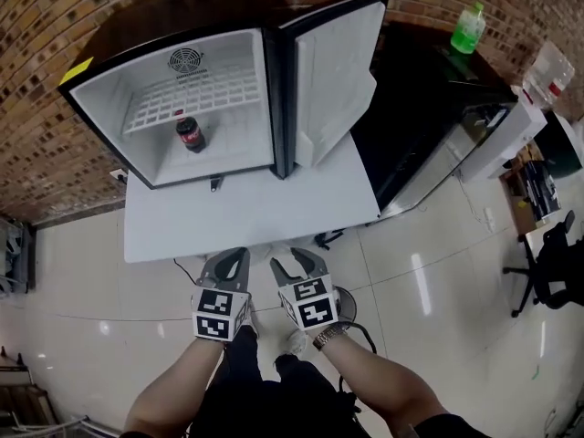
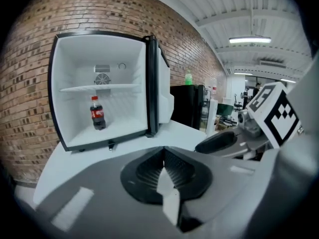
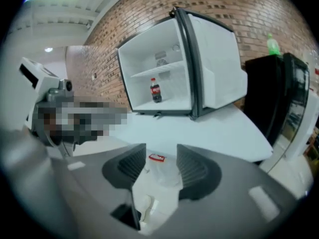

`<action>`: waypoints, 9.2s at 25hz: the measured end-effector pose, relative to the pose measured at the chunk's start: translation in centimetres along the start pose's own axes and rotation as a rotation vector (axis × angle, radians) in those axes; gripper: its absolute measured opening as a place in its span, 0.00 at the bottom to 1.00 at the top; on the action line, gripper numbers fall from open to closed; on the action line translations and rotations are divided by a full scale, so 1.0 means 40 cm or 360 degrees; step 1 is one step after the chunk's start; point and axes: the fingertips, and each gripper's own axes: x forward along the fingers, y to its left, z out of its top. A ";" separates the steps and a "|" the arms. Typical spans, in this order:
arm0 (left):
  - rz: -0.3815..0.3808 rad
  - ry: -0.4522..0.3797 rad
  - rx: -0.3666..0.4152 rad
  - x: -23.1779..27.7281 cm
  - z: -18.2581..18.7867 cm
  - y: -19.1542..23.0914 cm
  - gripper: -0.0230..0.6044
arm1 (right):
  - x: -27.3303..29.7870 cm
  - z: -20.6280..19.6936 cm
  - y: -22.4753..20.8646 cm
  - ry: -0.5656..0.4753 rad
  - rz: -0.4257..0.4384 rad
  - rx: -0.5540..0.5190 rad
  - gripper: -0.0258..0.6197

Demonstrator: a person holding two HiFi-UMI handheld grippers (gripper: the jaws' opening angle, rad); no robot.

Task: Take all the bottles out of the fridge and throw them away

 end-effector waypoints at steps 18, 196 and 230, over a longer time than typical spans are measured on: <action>0.0166 -0.0162 -0.0107 -0.041 0.132 0.510 0.04 | 0.380 0.471 0.182 -0.0126 0.0005 -0.0284 0.34; -0.0198 -0.0120 0.0068 -0.251 0.010 -0.029 0.04 | -0.130 0.118 0.219 -0.0197 -0.0064 -0.0009 0.29; 0.0003 -0.0615 0.0127 -0.618 0.206 0.211 0.04 | -0.275 0.413 0.592 -0.0572 -0.0082 -0.0394 0.04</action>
